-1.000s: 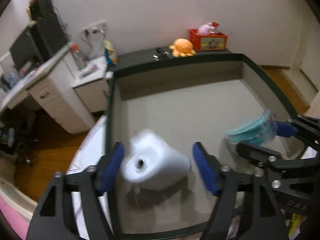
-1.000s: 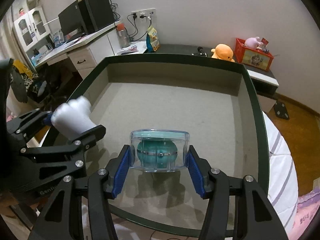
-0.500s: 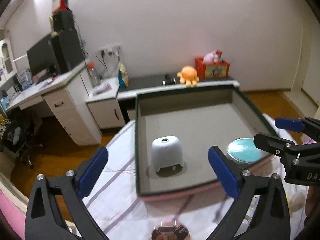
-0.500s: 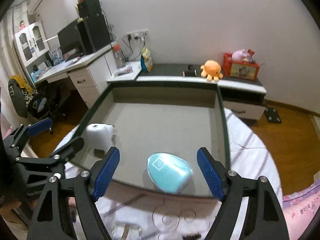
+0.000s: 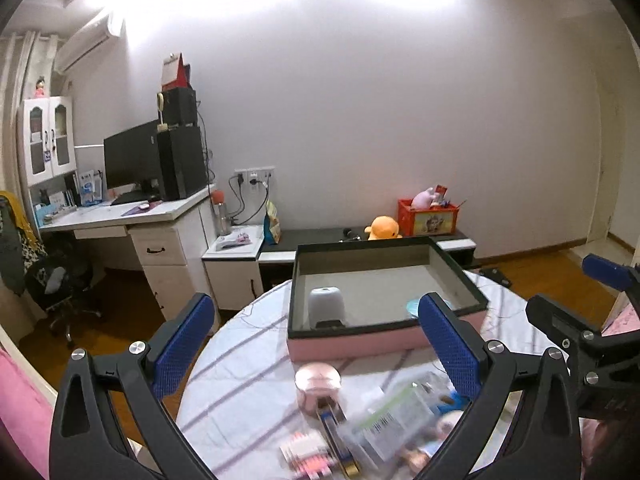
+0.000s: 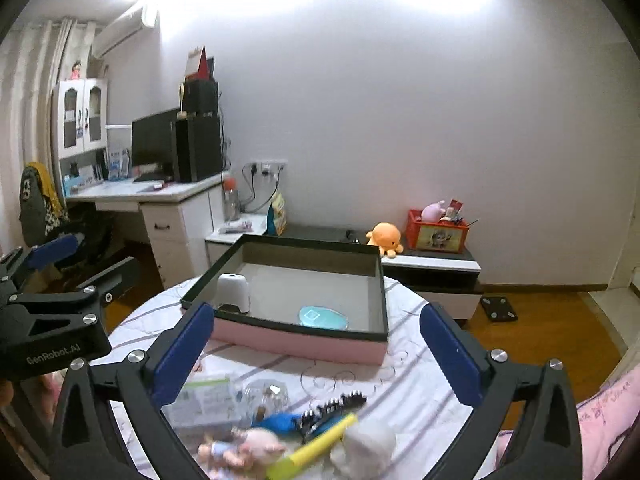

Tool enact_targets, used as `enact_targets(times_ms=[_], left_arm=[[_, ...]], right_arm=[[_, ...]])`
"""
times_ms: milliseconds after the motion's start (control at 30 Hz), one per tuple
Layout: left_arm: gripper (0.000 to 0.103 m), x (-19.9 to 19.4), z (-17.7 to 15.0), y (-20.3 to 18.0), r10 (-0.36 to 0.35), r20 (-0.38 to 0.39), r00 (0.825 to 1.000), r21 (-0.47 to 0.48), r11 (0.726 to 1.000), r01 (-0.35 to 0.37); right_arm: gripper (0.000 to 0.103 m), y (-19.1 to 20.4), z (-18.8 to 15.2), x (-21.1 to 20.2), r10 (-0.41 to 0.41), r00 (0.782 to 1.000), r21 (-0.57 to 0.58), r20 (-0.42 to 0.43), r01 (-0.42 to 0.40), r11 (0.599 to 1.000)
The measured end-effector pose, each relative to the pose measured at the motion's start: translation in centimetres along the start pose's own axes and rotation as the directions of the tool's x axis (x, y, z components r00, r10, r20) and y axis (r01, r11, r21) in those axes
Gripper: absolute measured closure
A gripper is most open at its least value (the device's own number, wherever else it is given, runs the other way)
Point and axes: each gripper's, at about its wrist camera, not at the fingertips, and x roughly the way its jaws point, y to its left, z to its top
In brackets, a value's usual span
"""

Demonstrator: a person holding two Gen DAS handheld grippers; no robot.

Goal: Organize rigid objects
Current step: 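Lift both tools back from the box toward the table, then grasp the pink block figure with the left gripper while the right grasps the astronaut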

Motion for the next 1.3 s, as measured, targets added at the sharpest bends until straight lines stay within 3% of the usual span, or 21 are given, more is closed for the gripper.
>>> enact_targets(times_ms=[233, 367, 867, 1000, 1300], left_arm=[[0.0, -4.2, -1.6, -1.2, -0.041, 0.027, 0.999, 0.008, 0.999, 0.041], [0.0, -5.8, -1.8, -2.2, -0.028, 0.048, 0.998, 0.031, 0.999, 0.026], [0.0, -7.7, -2.5, -2.0, -0.019, 0.064, 0.998, 0.032, 0.999, 0.017], [0.0, -7.0, -3.4, -2.1, -0.032, 0.029, 0.999, 0.041, 0.999, 0.031], [0.0, -3.7, -8.2, -0.9, -0.046, -0.155, 0.987, 0.0, 0.999, 0.046]], right_arm=[[0.0, 0.0, -1.7, -3.9, -0.002, 0.999, 0.028, 0.052, 0.001, 1.0], [0.0, 0.3, -2.0, -5.5, -0.014, 0.997, 0.016, 0.074, 0.013, 1.0], [0.0, 0.5, -3.9, -7.8, -0.025, 0.996, 0.003, 0.084, 0.025, 1.0], [0.0, 0.1, -4.4, -7.7, -0.03, 0.997, 0.013, 0.071, 0.029, 1.0], [0.0, -1.9, -7.8, -5.4, -0.063, 0.997, 0.048, -0.046, 0.065, 0.997]])
